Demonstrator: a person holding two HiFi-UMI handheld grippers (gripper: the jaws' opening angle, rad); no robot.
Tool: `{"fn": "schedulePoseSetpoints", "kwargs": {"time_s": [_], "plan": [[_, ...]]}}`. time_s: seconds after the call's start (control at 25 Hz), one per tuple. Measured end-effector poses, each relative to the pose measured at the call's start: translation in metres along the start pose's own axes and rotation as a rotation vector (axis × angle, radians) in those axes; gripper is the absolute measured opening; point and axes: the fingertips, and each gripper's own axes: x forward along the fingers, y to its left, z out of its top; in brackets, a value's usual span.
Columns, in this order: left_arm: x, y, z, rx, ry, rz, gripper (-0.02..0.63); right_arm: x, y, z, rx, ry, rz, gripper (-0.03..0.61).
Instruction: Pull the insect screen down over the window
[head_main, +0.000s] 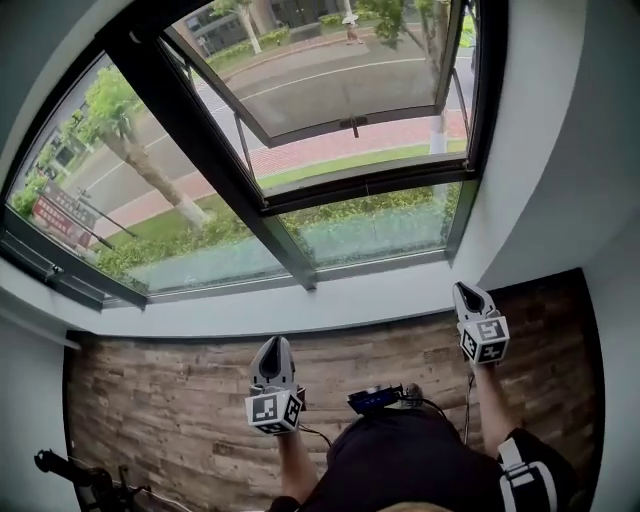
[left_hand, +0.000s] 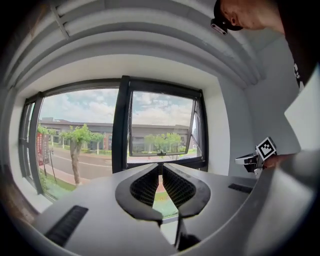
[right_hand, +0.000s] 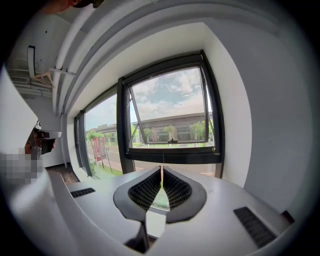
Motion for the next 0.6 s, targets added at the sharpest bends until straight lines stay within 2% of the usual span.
{"fn": "schedulePoseSetpoints", "kwargs": {"time_s": [0.16, 0.4, 0.48, 0.6], "plan": [[-0.033, 0.026, -0.004, -0.006, -0.019, -0.034, 0.029, -0.032, 0.037, -0.011, 0.024, 0.000, -0.045, 0.020], [-0.095, 0.087, -0.032, -0.066, -0.004, -0.059, 0.029, -0.084, 0.148, -0.034, 0.054, 0.017, -0.026, 0.020], [-0.109, 0.092, -0.040, -0.088, 0.003, -0.095, 0.029, -0.111, 0.178, -0.036, 0.048, 0.011, -0.034, 0.020], [-0.113, 0.083, -0.051, -0.112, 0.003, -0.189, 0.029, -0.147, 0.199, -0.044, 0.041, 0.015, -0.086, 0.020]]}}
